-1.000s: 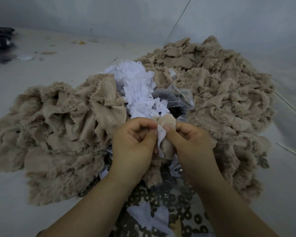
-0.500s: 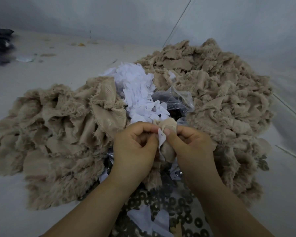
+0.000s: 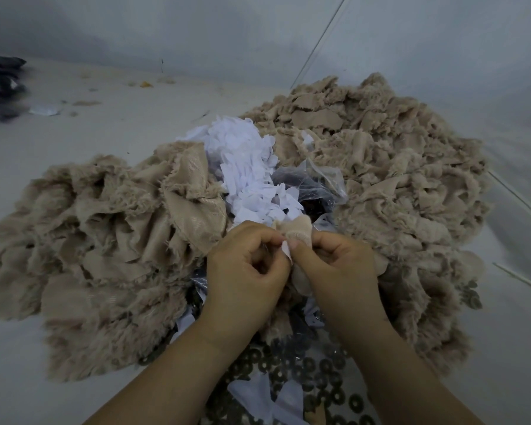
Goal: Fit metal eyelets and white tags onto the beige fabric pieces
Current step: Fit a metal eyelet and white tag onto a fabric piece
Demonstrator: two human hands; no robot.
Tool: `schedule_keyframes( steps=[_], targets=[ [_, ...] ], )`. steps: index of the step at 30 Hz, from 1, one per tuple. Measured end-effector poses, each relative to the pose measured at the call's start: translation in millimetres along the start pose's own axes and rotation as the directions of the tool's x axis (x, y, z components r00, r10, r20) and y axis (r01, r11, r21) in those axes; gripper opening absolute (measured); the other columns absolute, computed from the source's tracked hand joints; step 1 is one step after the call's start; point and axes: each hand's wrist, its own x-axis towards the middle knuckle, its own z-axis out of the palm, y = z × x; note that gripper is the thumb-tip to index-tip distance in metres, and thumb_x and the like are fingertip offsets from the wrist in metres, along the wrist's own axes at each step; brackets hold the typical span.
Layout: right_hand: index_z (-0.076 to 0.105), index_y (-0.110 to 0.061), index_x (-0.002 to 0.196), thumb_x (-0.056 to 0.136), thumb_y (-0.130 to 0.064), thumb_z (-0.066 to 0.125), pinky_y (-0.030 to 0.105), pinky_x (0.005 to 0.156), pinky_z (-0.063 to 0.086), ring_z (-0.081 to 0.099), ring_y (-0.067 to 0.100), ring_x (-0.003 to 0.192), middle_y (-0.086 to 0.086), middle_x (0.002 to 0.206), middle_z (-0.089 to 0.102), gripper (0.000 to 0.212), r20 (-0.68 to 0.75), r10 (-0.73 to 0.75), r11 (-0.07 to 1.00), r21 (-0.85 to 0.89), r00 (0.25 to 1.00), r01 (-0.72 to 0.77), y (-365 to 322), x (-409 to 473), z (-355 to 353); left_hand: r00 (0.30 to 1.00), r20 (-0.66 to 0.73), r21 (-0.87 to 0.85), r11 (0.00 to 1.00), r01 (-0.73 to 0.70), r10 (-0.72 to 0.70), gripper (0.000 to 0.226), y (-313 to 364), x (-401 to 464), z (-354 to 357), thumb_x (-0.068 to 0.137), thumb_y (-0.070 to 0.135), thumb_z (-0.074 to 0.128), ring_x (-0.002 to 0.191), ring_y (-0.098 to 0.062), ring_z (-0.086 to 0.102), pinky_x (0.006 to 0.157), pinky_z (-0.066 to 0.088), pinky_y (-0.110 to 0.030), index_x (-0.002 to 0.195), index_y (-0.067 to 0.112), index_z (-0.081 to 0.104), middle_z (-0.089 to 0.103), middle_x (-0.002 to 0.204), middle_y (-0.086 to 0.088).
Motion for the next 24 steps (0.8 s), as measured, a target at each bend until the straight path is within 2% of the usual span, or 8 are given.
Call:
schedule_keyframes(
  steps=[3,5,8,10,13,18,22,24],
  targets=[
    [0.079,-0.011,0.077,0.088,-0.011,0.072,0.026,0.052,0.055,0.066,0.012,0.058,0.007,0.065,0.073,0.012,0.055,0.038,0.997,0.057,0.998,-0.041,-0.8,1.6,-2.3,1.000,0.014,0.021,0.999,0.024,-0.025,0.007,-0.4,1.5,-0.9,0.083,0.012,0.068,0.072,-0.016,0.063,0.060,0.054,-0.038,0.083,0.018,0.071,0.063,0.080,0.010],
    [0.077,-0.012,0.069,0.089,-0.010,0.071,0.020,0.047,0.049,0.061,0.008,0.050,0.005,0.057,0.070,0.021,0.063,0.064,0.994,0.088,0.996,-0.070,-0.6,2.4,-4.2,0.999,0.033,-0.008,0.999,0.032,-0.032,0.009,0.9,3.1,-0.9,0.081,0.011,0.069,0.071,-0.016,0.064,0.061,0.054,-0.036,0.082,0.019,0.072,0.064,0.080,0.010],
    [0.074,-0.006,0.064,0.090,-0.015,0.069,0.023,0.044,0.049,0.056,0.014,0.046,0.015,0.055,0.066,0.029,0.040,0.113,0.984,0.134,0.993,-0.117,-0.1,3.6,-5.9,0.990,0.098,-0.146,0.983,0.112,-0.098,0.013,3.1,6.5,-2.2,0.083,0.011,0.067,0.079,-0.019,0.067,0.067,0.057,-0.040,0.088,0.021,0.074,0.066,0.086,0.008],
    [0.075,-0.008,0.063,0.090,-0.016,0.069,0.022,0.043,0.047,0.055,0.013,0.045,0.012,0.053,0.066,0.029,0.024,0.123,0.981,0.150,0.992,-0.125,-0.9,2.9,-5.5,0.983,0.156,-0.199,0.972,0.126,-0.095,0.021,4.2,7.7,-4.9,0.085,0.009,0.063,0.085,-0.021,0.067,0.071,0.058,-0.037,0.100,0.020,0.074,0.064,0.094,0.009],
    [0.069,-0.002,0.058,0.092,-0.013,0.068,0.018,0.039,0.040,0.048,0.009,0.037,0.008,0.044,0.058,0.035,0.024,0.083,0.988,0.129,0.996,-0.085,-2.0,0.9,-4.9,0.971,0.232,-0.182,0.978,0.103,-0.059,0.038,5.1,7.0,-7.9,0.082,-0.005,0.057,0.071,-0.023,0.062,0.059,0.055,-0.038,0.109,0.016,0.073,0.058,0.099,0.006],
    [0.074,-0.012,0.063,0.089,-0.008,0.069,0.019,0.041,0.043,0.051,0.006,0.040,0.002,0.046,0.062,0.027,0.027,0.075,0.989,0.123,0.997,-0.078,-1.3,2.6,-5.1,0.976,0.209,-0.209,0.972,0.102,-0.058,0.023,6.2,8.7,-8.8,0.083,-0.008,0.068,0.079,-0.015,0.064,0.068,0.055,-0.024,0.093,0.011,0.075,0.060,0.093,-0.001],
    [0.075,-0.013,0.066,0.089,-0.013,0.071,0.020,0.042,0.044,0.053,0.005,0.041,-0.001,0.047,0.063,0.024,0.007,0.029,0.999,0.044,1.000,-0.029,0.5,2.9,-4.8,0.985,0.162,-0.180,0.980,0.089,-0.060,0.013,6.7,9.6,-9.2,0.082,0.000,0.067,0.084,-0.015,0.064,0.071,0.054,-0.023,0.084,0.012,0.071,0.060,0.092,0.002],
    [0.076,-0.010,0.067,0.088,-0.014,0.073,0.031,0.042,0.049,0.062,0.019,0.045,0.006,0.052,0.067,0.022,-0.039,-0.003,1.000,-0.020,0.999,0.003,3.0,4.2,-5.5,0.989,0.143,-0.194,0.979,0.066,-0.039,0.009,7.5,8.6,-9.9,0.083,-0.001,0.064,0.084,-0.017,0.064,0.067,0.055,-0.026,0.082,0.007,0.067,0.061,0.095,-0.001]
  ],
)
